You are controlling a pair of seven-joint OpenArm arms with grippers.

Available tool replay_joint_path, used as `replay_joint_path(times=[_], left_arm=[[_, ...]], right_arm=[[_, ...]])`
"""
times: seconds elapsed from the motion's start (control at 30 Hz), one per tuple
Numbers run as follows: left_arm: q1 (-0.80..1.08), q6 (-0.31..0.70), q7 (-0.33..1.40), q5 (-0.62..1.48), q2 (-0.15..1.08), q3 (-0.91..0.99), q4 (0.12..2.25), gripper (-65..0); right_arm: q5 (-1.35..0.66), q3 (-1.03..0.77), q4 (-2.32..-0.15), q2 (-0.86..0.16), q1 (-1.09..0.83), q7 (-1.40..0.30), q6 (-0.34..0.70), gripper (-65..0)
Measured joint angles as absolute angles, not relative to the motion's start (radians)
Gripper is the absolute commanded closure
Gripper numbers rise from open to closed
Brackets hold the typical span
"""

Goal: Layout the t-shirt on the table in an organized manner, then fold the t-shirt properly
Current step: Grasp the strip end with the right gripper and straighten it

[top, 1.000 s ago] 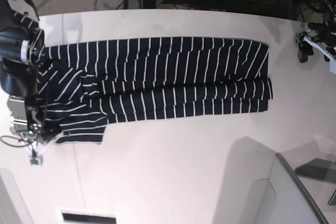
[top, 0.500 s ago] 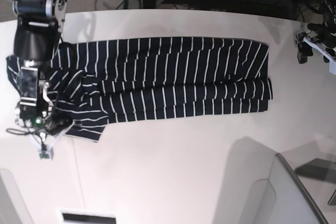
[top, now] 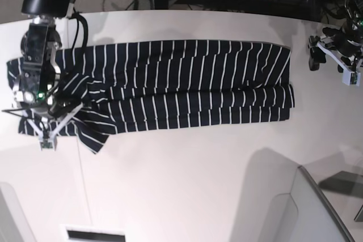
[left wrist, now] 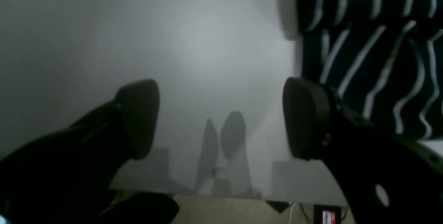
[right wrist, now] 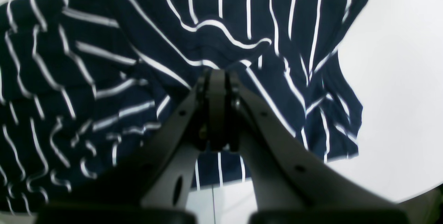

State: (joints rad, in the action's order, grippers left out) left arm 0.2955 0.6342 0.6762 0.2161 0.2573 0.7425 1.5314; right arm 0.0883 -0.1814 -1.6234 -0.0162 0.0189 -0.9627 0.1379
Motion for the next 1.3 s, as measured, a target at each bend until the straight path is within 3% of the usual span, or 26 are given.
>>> replay_joint_path(times=[0.63, 0.7, 0.8, 0.87, 0.97, 1.13, 1.3], left_arm=[[0.272, 0.631, 0.678, 0.213, 0.258, 0.731, 1.531, -54.1], [0.271, 0.631, 0.677, 0.213, 0.259, 0.731, 1.531, -54.1], [0.273, 0.632, 0.678, 0.213, 0.258, 0.731, 1.531, -54.1], [0.273, 0.634, 0.678, 0.216, 0.26, 0.736, 1.531, -54.1], [0.272, 0.674, 0.673, 0.217, 0.26, 0.738, 1.531, -54.1], [0.243, 0.698, 0.672, 0.231, 0.246, 0.742, 1.489, -54.8], [0.17, 0.694, 0.665, 0.383, 0.257, 0.738, 1.307, -54.8]], right_arm=[[-0.049, -0.186, -1.697, 0.019, -0.164, -1.007, 0.139, -0.9], [-0.049, -0.186, -1.697, 0.017, -0.162, -1.008, 0.136, -7.2], [-0.057, -0.171, -1.698, -0.028, -0.164, -1.032, 0.138, -27.5], [-0.043, -0.147, -1.698, -0.075, -0.165, -1.072, 0.132, -32.7], [-0.046, -0.078, -1.703, -0.15, -0.193, -1.073, 0.132, -26.0], [-0.056, -0.028, -1.768, -0.193, -0.287, -1.013, 0.128, -4.5], [0.017, 0.012, -1.926, -0.204, -0.347, -0.994, -0.066, -1.8]])
